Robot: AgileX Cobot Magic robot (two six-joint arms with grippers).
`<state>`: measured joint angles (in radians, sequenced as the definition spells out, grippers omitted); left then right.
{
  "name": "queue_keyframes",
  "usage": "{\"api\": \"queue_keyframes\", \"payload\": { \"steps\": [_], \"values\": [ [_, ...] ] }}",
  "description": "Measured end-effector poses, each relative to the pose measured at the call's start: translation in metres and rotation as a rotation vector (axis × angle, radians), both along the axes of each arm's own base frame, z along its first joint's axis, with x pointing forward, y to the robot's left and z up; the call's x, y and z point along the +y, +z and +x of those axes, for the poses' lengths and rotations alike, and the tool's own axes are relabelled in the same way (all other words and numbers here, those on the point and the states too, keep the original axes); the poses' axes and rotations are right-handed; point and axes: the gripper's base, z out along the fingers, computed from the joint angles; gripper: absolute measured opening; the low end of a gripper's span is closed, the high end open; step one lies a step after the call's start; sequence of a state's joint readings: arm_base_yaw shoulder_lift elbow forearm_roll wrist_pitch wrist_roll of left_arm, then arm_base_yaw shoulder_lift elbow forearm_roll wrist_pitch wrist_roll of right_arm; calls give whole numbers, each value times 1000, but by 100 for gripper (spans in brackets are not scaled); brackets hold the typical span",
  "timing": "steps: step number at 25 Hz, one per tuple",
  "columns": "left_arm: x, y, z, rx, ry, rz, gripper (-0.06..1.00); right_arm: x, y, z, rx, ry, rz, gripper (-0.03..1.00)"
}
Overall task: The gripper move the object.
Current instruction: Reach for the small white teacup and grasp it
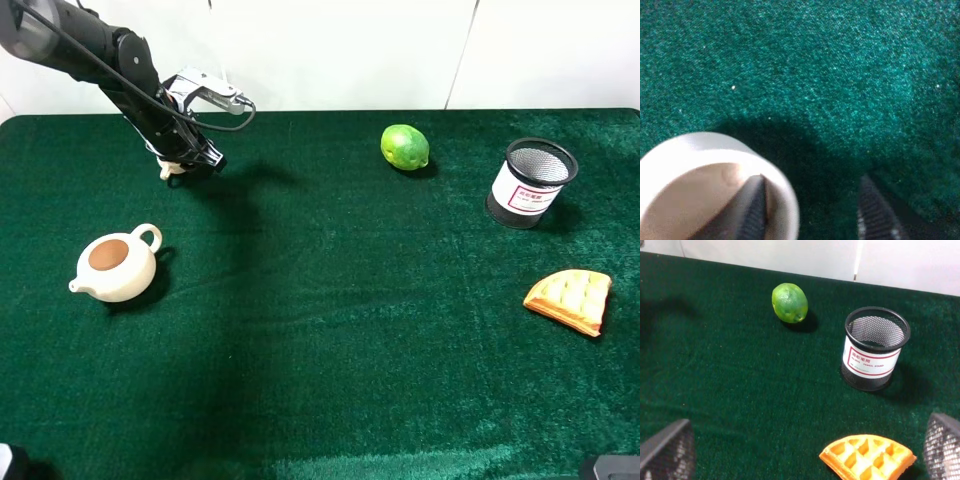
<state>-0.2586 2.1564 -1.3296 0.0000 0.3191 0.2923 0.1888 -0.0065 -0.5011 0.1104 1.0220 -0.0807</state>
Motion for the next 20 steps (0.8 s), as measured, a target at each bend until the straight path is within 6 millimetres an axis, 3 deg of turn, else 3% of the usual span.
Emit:
{"api": "queue_keyframes", "payload": {
  "steps": [13, 20],
  "values": [
    [3, 0, 1, -2, -14, 22, 9, 0, 0, 0, 0, 0, 0, 69],
    [6, 2, 1, -6, -22, 36, 6, 0, 0, 0, 0, 0, 0, 69]
  ]
}}
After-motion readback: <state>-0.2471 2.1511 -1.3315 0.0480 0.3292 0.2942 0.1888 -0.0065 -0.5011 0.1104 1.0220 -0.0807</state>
